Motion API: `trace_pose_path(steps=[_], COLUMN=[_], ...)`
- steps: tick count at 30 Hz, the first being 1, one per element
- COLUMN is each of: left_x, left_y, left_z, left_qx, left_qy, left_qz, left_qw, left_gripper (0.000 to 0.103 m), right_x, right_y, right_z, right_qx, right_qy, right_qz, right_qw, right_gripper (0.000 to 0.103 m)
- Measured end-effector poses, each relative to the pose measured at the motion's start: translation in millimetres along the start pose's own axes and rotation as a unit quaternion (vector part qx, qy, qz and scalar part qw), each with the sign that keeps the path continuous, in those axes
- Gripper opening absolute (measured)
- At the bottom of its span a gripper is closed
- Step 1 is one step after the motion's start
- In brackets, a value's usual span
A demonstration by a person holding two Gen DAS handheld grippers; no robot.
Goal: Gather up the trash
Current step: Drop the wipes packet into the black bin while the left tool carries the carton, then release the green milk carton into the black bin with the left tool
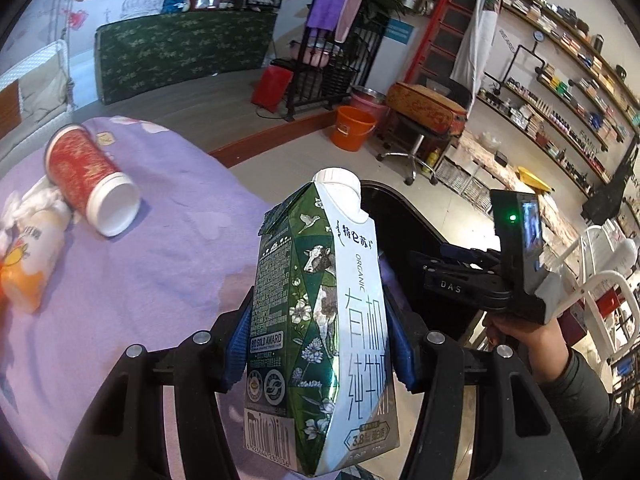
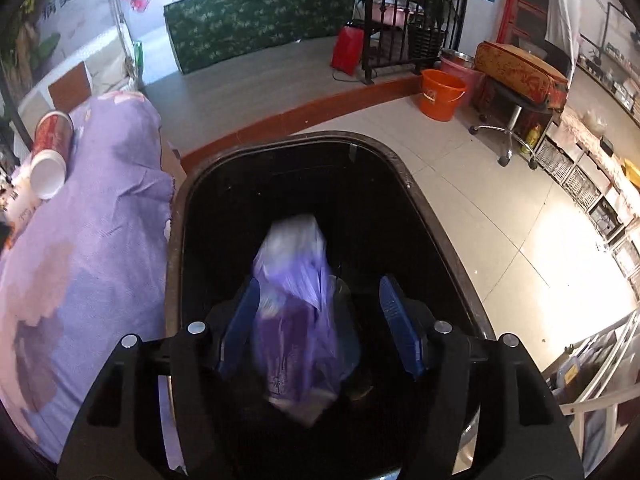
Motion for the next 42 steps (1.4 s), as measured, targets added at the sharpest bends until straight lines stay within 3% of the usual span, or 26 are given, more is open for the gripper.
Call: trace_pose_path(steps=[6,15,22,31,35,37,42], left_x=[8,8,-9,-23,-23,-22,-17], left_y=[-31,-88,-108,-114,-118,-122,-126], left_z=[-26,-86,-134,-166,-168,-164,-142], left_qx=[-0.026,-0.046,-0.021,0.006,0.014,0.005,-0.003], left_qy=[0.026,0.098,0.176,0.232,0.231,0.219,0.179], left_qz=[-0.022,-0.057,-0.079,-0.100,-0.109,-0.115,-0.129], left_qw=[0.9991,0.9925,0.9810,0.9677,0.9667,0.9689,0.9752], left_gripper=[0.056,0.056,0.056,0.056,0.059,0.075,0.083], right_x=[-6,-20,-30,-42,-44,-44,-45], right_y=[-21,-48,-67,-76,-75,-76,-76], right_z=[40,96,115,116,116,116,118], right_qx=[-0.018,-0.050,-0.073,-0.073,-0.073,-0.074,-0.080], right_qy=[-0.053,-0.113,-0.131,-0.128,-0.128,-0.126,-0.129], right_qz=[-0.043,-0.100,-0.121,-0.139,-0.146,-0.146,-0.150], right_qw=[0.997,0.987,0.981,0.979,0.978,0.978,0.977], right_gripper=[0.075,0.080,0.082,0.082,0.082,0.082,0.083])
Point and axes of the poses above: each gripper's, at about its wrist camera, not at the fingertips, and z roughly against the way its jaws point, y to its left, x to its top, the point moved 2 cm from there along -z, roughly the way its jaws point, and after that the axes turned 13 degrees about z, right-handed, at the moved point
